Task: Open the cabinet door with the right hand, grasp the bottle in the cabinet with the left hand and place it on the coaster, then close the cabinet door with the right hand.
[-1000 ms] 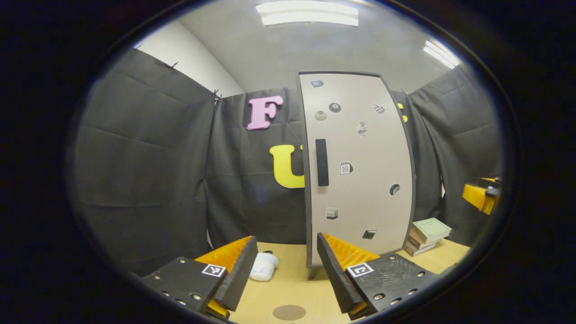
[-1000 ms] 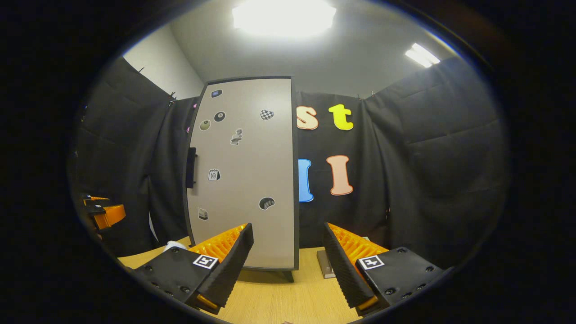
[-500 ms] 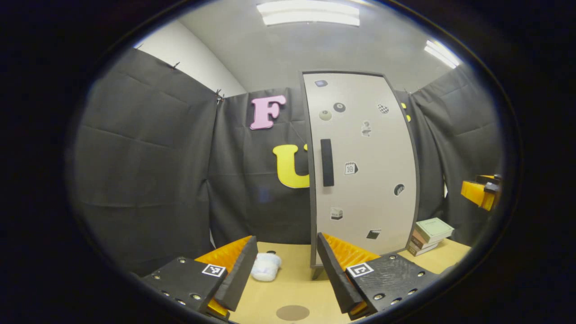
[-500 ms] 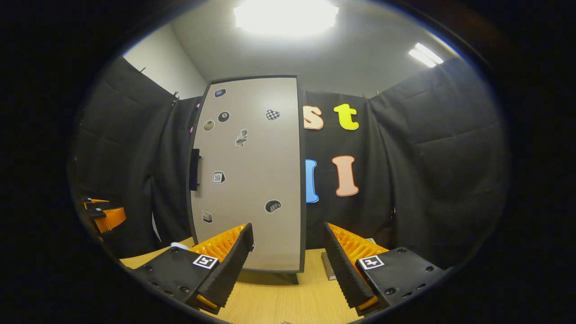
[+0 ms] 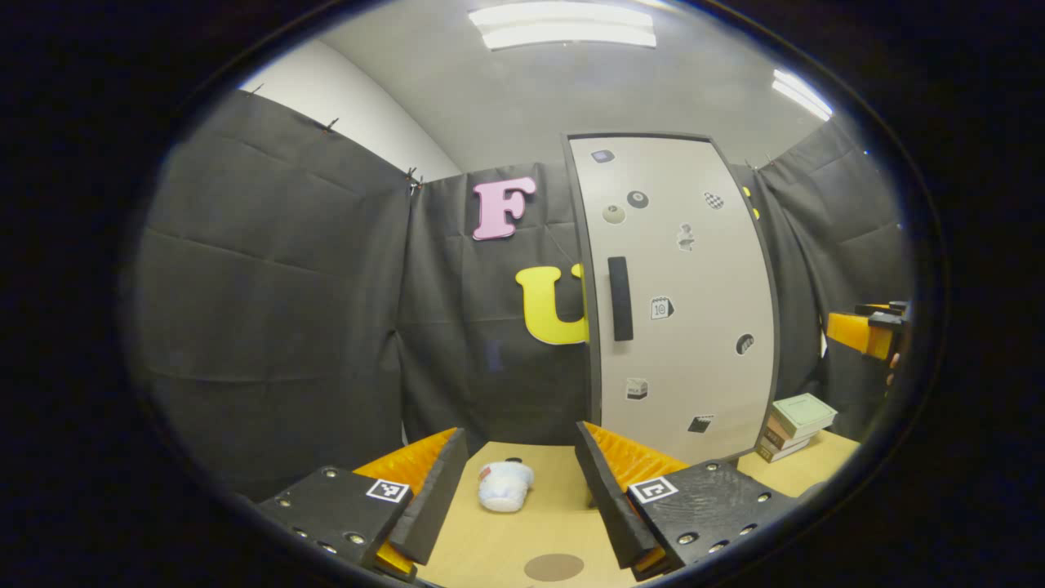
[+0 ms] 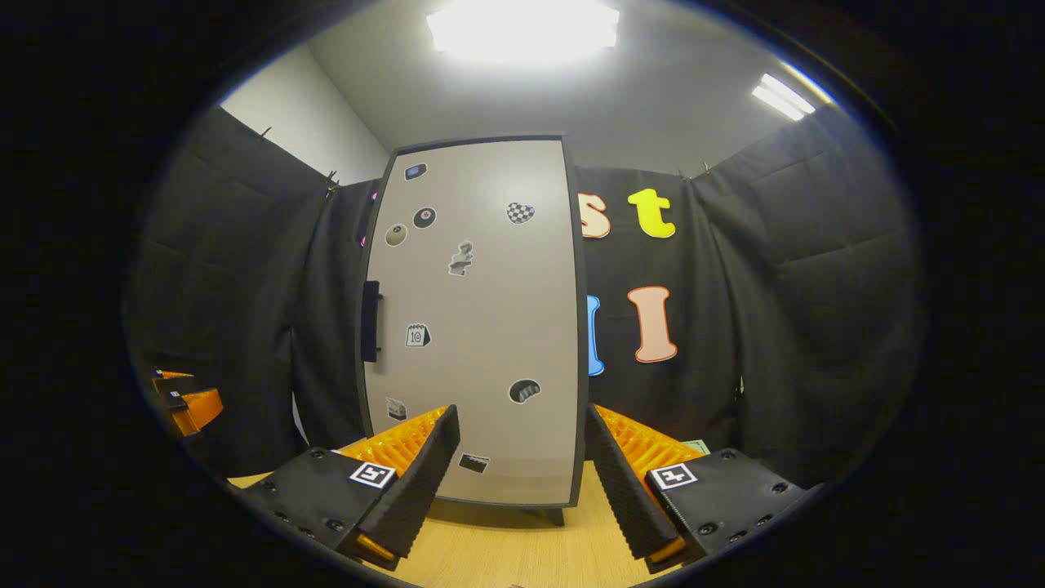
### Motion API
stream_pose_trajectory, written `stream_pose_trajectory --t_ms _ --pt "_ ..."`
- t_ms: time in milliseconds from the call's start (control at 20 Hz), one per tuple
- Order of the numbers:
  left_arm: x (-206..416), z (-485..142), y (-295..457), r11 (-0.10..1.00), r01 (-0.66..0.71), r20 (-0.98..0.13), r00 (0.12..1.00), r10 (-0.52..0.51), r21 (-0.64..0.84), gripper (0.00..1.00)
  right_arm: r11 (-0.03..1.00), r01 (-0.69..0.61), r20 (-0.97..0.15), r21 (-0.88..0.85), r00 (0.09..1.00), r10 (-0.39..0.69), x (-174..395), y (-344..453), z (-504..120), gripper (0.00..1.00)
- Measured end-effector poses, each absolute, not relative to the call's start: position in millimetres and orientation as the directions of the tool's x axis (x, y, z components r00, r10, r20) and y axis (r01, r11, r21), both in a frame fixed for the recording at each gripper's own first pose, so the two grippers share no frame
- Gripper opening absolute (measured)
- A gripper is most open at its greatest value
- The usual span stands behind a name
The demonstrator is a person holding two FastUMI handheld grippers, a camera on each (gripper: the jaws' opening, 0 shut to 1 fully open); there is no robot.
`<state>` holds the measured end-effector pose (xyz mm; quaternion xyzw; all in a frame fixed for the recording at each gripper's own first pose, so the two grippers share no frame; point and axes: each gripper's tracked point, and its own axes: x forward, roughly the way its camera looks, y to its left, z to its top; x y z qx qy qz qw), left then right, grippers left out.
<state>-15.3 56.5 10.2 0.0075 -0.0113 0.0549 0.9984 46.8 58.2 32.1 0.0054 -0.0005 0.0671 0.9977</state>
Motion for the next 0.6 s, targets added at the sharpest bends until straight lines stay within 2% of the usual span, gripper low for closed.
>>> stream_pose_trajectory --t_ms 550,600 --pt "-38 10 103 0.982 -0.190 0.025 0.981 0.190 0.013 0.80 0.970 -0.241 0.018 0.000 0.970 0.241 81 118 57 0.98" --pt "-41 11 109 0.980 -0.201 0.026 0.979 0.200 0.017 0.82 0.968 -0.253 0.019 0.002 0.967 0.253 84 125 59 0.97"
